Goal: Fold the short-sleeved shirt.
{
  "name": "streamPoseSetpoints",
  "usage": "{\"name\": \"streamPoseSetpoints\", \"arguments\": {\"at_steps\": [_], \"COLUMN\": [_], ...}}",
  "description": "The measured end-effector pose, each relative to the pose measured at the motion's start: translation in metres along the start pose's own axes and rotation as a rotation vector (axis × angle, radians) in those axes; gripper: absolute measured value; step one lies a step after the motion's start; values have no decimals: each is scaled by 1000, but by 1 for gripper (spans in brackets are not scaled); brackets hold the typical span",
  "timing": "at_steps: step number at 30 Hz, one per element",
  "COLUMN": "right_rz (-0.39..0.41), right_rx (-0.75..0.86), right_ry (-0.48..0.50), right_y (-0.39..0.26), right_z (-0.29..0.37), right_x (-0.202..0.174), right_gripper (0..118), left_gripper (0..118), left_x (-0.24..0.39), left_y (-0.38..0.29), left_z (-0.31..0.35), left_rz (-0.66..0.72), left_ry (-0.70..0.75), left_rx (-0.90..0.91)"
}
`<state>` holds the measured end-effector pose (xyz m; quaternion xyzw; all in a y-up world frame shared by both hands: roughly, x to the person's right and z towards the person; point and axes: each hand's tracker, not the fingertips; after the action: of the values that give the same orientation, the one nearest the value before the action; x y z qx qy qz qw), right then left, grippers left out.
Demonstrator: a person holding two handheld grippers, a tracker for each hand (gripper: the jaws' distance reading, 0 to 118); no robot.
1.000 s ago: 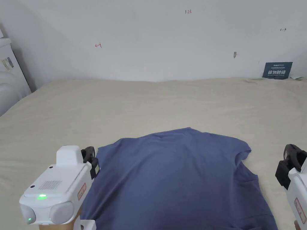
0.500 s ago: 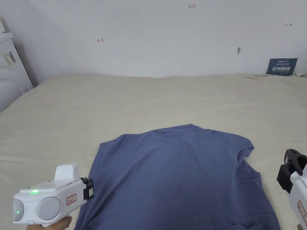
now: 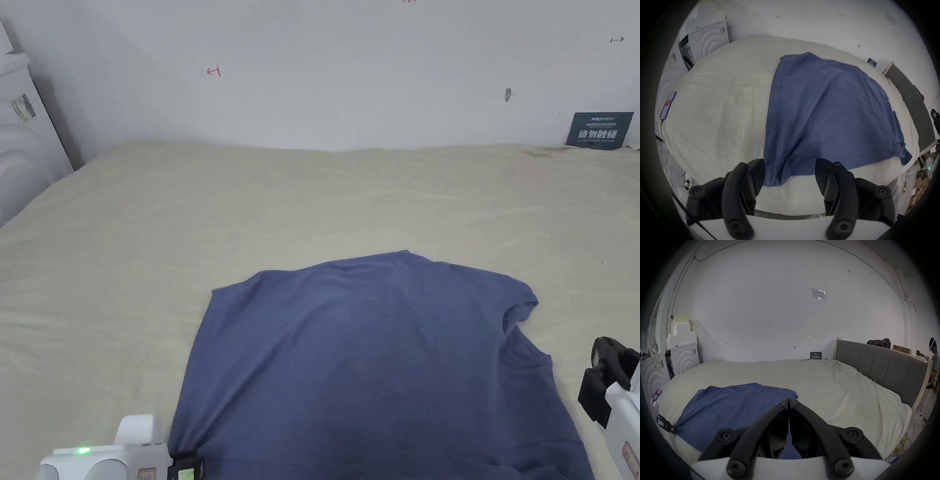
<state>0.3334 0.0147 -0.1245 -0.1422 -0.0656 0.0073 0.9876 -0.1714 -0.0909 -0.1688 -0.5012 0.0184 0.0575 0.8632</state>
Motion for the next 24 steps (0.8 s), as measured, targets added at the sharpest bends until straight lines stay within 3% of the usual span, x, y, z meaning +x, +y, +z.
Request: {"name": "streamPoseSetpoints", "arguments": {"at_steps": [8,12,15,16,20,22,23,24], "right_rz": [4,8,-6,-10,-52,-76,-84,-87], "right_rx": [-46,-69,-109,-128,-268,-328,-364,-395], "right_ry": [6,3,6,8,33,27,35,29], "right_y": [-12,-19,-27,-30,-49,-58,-64,-70], "right_z": [1,2,4,4,2,3,3,2], "right_x": [-1,0,5,6,16,17,19,21], "right_gripper": [0,0,0,0,1,5,13,31], "left_gripper": [71,31,12,7,3,3,3,3], "left_x": [-5,1,4,5,12,10,8,7], "left_y": [-4,-3,-3,-3,-2,1,2,4], "left_z": [-6,-9,-7,-6,-1,6,8,10], "left_rz": [16,-7,-17,-20,-91,-79,-72,-68], "left_ry": [28,21,19,6,17,8,-5,-8], "left_rx": [0,-12,-11,-10,-14,-2,5,8]}}
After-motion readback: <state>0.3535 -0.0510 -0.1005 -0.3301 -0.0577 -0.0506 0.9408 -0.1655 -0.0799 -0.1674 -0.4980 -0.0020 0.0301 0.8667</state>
